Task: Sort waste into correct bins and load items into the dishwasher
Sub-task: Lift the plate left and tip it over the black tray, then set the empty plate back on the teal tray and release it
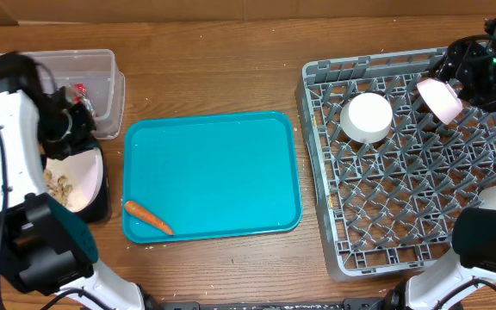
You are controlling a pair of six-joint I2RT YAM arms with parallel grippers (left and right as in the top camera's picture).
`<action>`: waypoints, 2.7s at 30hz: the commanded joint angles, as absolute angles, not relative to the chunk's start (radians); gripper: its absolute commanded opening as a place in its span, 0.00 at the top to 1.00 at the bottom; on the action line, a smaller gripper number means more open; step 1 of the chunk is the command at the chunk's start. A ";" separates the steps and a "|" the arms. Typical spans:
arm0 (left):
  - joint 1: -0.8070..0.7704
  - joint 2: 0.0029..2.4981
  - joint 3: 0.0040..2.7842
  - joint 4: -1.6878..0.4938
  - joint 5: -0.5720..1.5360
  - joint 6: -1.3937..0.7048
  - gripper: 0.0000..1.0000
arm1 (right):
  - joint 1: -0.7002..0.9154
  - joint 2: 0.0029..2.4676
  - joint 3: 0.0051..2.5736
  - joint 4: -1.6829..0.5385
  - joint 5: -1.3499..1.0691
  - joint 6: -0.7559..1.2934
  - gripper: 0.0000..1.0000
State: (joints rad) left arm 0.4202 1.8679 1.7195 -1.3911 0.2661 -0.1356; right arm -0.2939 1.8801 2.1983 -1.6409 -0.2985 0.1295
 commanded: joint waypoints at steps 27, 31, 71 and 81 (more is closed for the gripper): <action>0.815 1.853 1.736 -1.489 0.912 0.132 0.96 | -0.290 1.850 2.225 -1.649 -0.289 0.123 0.25; 0.815 1.858 1.736 -1.495 0.936 0.150 0.96 | -0.290 1.850 2.225 -1.649 -0.289 0.123 0.25; 0.811 1.869 1.736 -1.506 0.917 0.207 0.96 | -0.290 1.850 2.225 -1.663 -0.289 0.123 0.25; 0.587 1.808 1.737 -1.513 0.906 0.185 0.96 | -0.290 1.850 2.225 -1.663 -0.290 0.123 0.25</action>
